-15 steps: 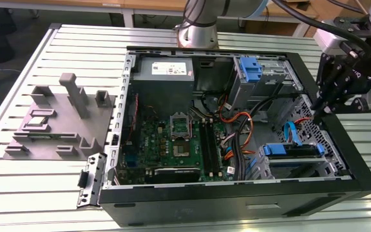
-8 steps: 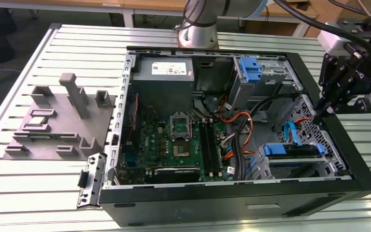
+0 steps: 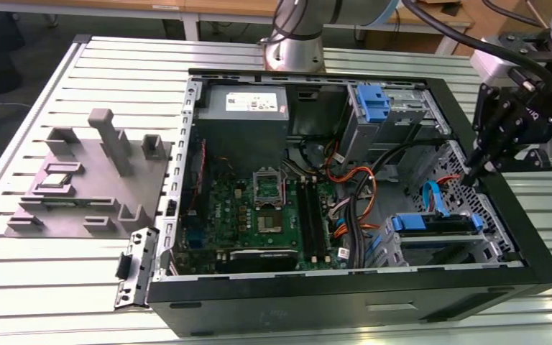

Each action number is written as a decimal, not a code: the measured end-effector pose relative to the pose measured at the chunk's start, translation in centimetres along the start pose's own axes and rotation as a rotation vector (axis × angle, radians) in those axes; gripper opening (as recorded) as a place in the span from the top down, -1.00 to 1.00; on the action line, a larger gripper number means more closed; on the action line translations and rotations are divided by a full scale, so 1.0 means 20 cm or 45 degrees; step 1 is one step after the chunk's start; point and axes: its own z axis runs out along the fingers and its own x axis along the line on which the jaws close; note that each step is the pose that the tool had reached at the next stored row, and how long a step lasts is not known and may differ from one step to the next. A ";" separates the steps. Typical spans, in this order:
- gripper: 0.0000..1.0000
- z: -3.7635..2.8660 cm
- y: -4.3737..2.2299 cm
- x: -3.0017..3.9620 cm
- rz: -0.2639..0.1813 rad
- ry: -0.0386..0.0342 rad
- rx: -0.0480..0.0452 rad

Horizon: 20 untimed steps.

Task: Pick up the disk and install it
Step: 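Insert the second disk wire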

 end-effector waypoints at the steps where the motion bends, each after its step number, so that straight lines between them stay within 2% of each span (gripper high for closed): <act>1: 0.54 0.001 0.002 0.000 0.000 0.0017 0.000; 7: 0.54 0.005 0.044 0.000 0.000 0.0090 0.000; 14: 0.54 0.008 0.102 0.012 0.000 0.0122 0.000; 20: 0.54 0.008 0.119 0.042 0.002 0.0129 0.000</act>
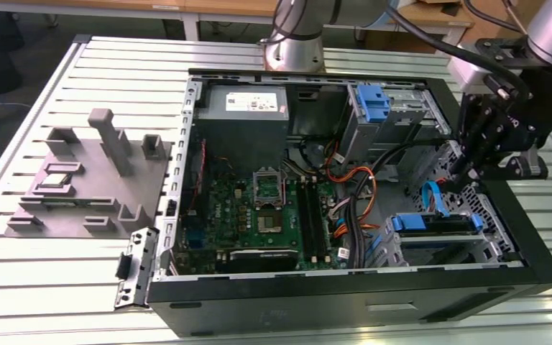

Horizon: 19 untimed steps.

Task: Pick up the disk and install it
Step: 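Insert the second disk wire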

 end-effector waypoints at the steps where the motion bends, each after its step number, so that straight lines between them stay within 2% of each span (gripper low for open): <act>1: 0.54 0.000 0.000 0.004 0.003 0.0003 0.000; 6: 0.54 0.000 0.001 0.023 0.031 0.0013 0.000; 13: 0.54 0.000 0.001 0.077 0.047 0.0019 0.001; 19: 0.54 0.000 0.000 0.082 0.047 0.0019 0.001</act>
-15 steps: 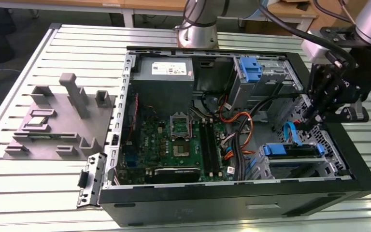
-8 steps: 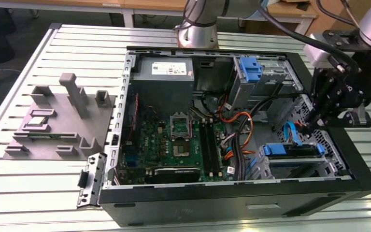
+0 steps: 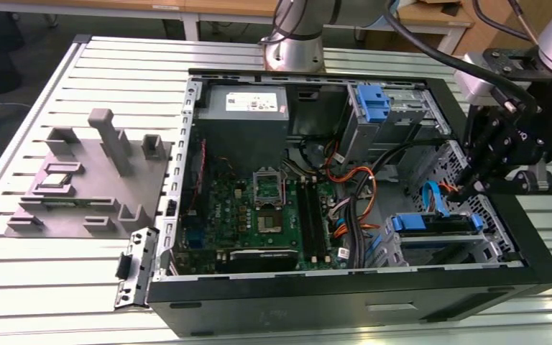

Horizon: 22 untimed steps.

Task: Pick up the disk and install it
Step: 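Insert the second disk wire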

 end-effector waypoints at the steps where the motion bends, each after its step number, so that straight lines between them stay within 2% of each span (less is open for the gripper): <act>1: 0.51 0.000 0.000 0.000 0.000 0.0000 0.000; 2: 0.51 0.000 0.000 0.001 0.000 -0.0001 0.000; 3: 0.39 0.000 0.000 0.001 0.000 0.0000 0.000; 7: 0.39 -0.003 0.000 0.001 0.000 0.0009 0.000; 12: 0.39 -0.036 -0.001 0.000 0.003 0.0016 0.000; 15: 0.39 -0.035 -0.001 0.000 0.003 0.0054 0.000; 22: 0.39 -0.035 -0.025 -0.010 0.003 0.0059 0.000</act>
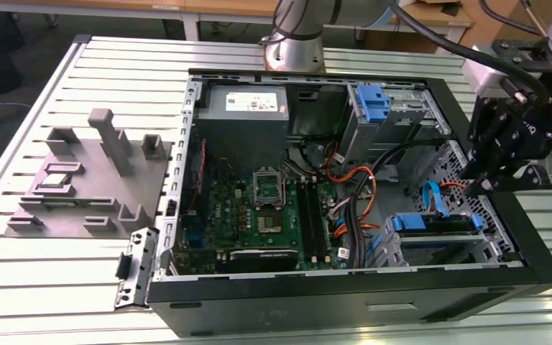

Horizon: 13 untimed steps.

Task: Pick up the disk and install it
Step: 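Insert the second disk wire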

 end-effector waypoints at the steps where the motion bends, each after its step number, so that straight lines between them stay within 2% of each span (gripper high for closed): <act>1: 0.39 0.001 -0.006 -0.001 0.000 -0.0001 0.000; 7: 0.39 0.021 -0.039 -0.006 0.000 0.0001 -0.003; 13: 0.39 0.042 -0.045 -0.016 0.000 0.0069 -0.012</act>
